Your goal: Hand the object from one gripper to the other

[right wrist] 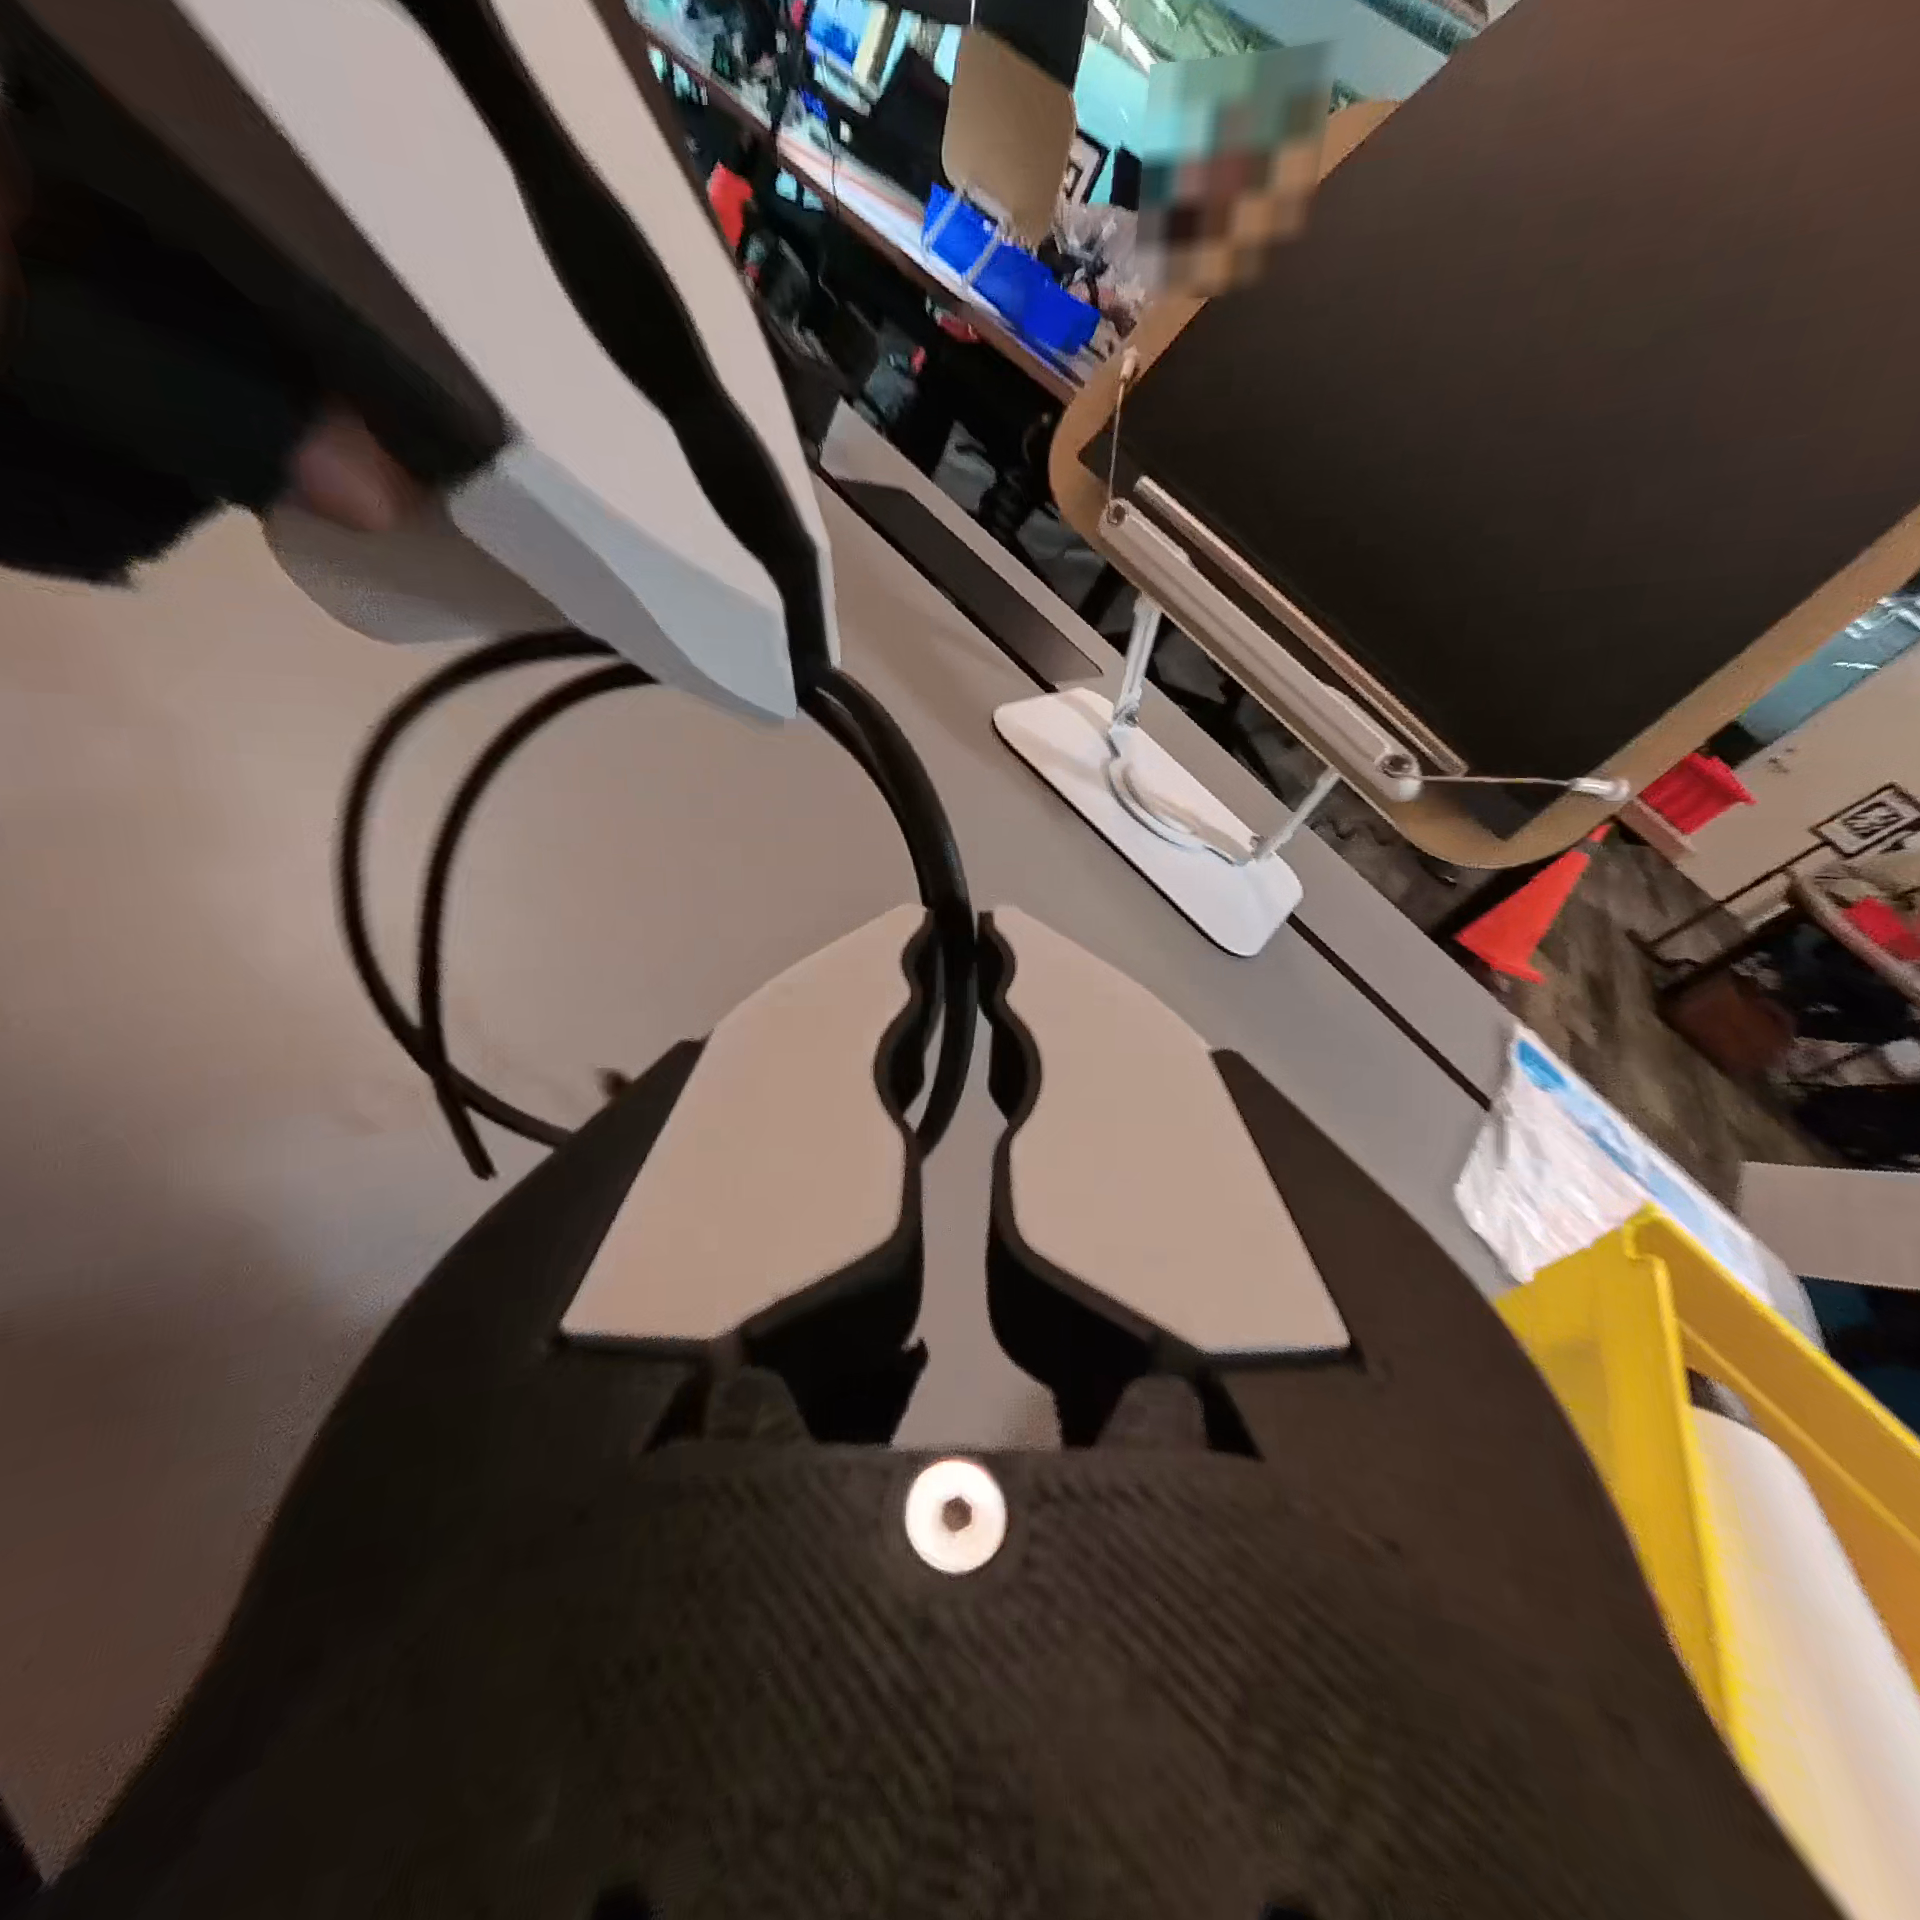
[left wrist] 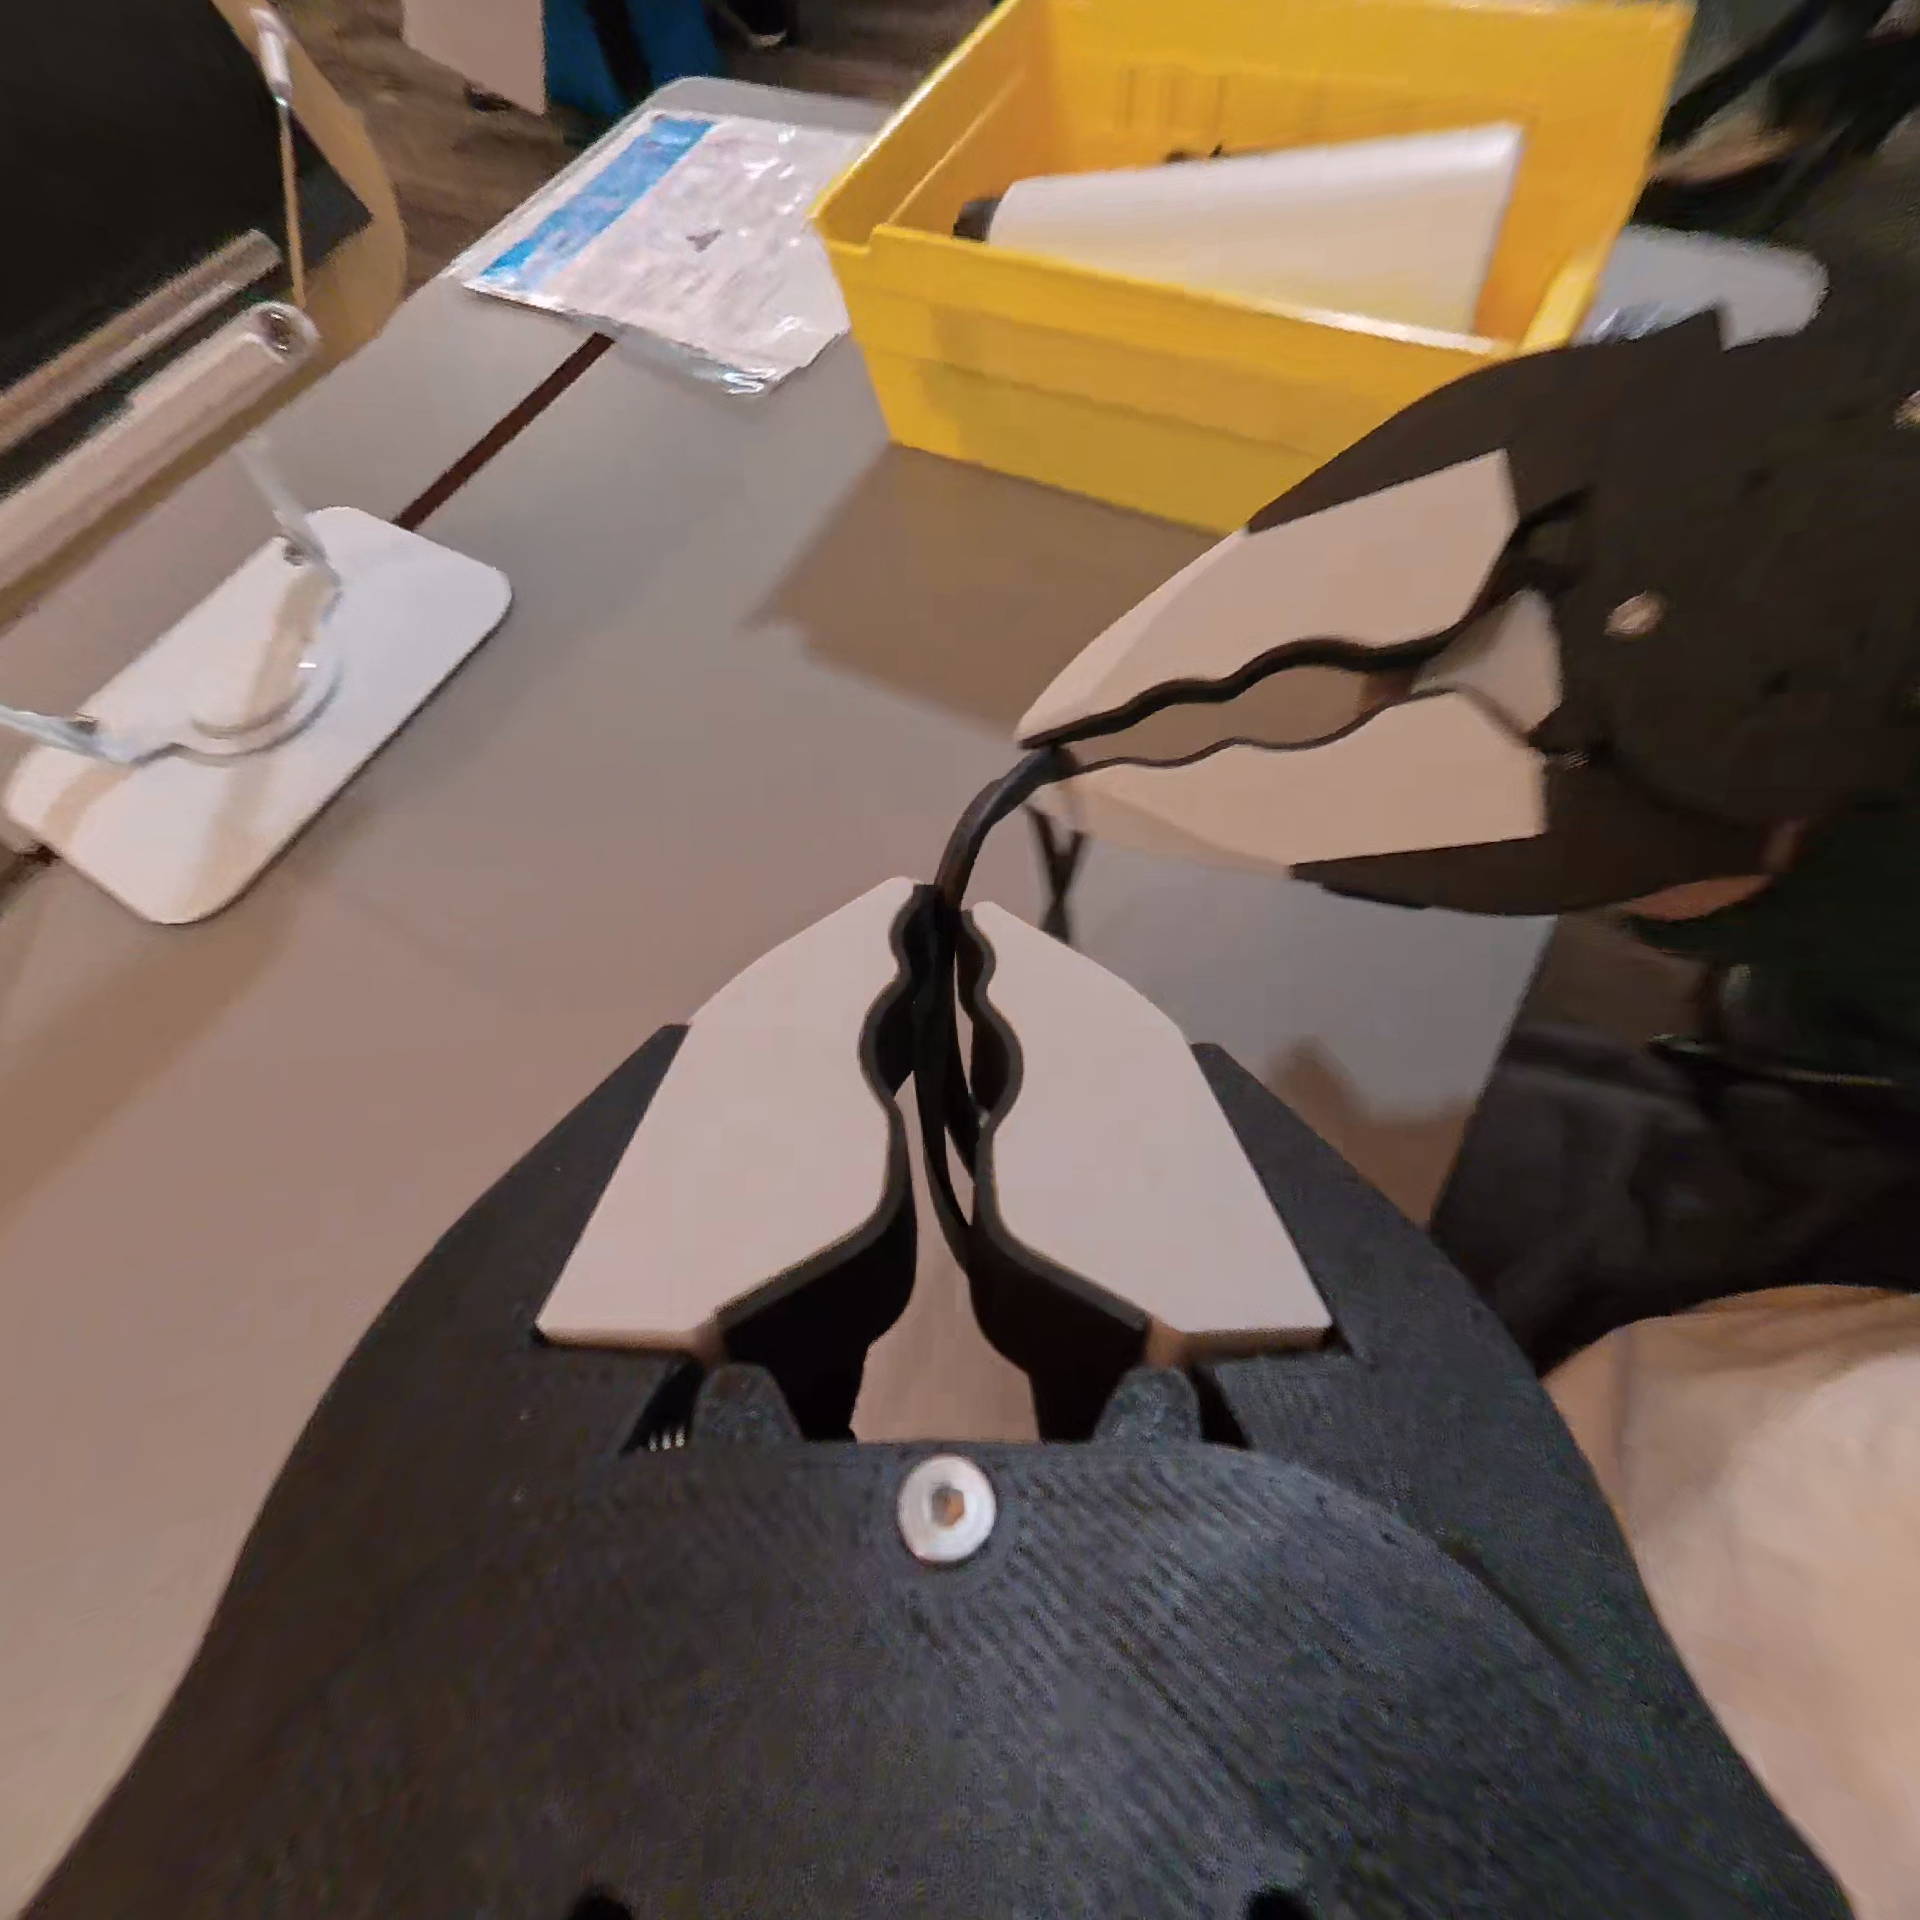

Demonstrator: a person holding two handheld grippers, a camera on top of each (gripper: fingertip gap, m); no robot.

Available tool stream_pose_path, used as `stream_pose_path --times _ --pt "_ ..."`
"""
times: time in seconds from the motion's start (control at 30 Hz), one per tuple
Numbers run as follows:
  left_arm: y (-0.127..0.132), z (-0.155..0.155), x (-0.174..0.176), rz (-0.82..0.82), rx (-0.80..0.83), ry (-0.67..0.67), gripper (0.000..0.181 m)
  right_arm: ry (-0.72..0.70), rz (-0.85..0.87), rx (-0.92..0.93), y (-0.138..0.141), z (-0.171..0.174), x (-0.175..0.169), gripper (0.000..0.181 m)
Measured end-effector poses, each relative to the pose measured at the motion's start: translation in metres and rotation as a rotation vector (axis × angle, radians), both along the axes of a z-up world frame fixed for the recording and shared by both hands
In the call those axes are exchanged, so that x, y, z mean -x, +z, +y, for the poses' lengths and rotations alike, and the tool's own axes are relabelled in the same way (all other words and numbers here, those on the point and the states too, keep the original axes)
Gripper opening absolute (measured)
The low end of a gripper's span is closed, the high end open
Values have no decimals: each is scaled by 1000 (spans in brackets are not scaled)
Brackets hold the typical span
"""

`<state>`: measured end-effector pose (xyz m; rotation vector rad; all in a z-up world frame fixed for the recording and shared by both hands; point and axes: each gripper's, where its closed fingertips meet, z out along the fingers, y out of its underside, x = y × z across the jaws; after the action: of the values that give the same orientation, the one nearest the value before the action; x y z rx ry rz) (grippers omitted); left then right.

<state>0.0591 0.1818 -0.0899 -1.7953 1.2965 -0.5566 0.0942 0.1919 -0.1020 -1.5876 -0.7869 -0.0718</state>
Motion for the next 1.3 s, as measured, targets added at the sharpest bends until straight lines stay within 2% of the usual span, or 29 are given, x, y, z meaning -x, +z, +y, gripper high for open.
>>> stream_pose_path --times 0.03,0.13,0.2,0.23,0.3,0.47,0.6,0.7,0.8,0.87,0.93,1.0,1.17,1.3 --pt "2 -3 0 -30 28 -4 5 -5 -32 0 -2 1 1 6" --pt "8 -7 10 -93 62 22 5 24 -98 -40 0 1 15 11" --pt "13 -9 19 -119 76 46 5 47 -119 -54 0 3 28 33" --pt "15 -9 24 -132 85 64 5 65 -120 -56 -1 3 35 37" --pt "19 -9 35 -145 83 94 5 100 -121 -76 0 2 47 7" --pt "19 -9 64 -165 81 168 5 201 -53 -89 12 6 70 4" --pt "2 -5 88 -152 95 226 5 308 -11 -30 3 10 94 4" --pt "-32 -4 103 -124 206 241 6 363 -79 63 -18 16 108 6" --pt "-62 -5 111 -181 348 267 6 408 -126 250 -50 22 116 19" --pt "-79 -2 120 -181 375 302 6 382 -117 376 -71 31 113 30" --pt "-89 0 127 -178 389 317 7 372 -60 466 -83 37 110 41" --pt "-95 2 132 -184 419 322 10 387 55 487 -79 41 108 51" --pt "-115 4 135 -165 487 321 21 422 319 590 -69 43 101 44" --pt "-111 14 132 -136 406 316 26 398 406 637 -74 43 87 40"
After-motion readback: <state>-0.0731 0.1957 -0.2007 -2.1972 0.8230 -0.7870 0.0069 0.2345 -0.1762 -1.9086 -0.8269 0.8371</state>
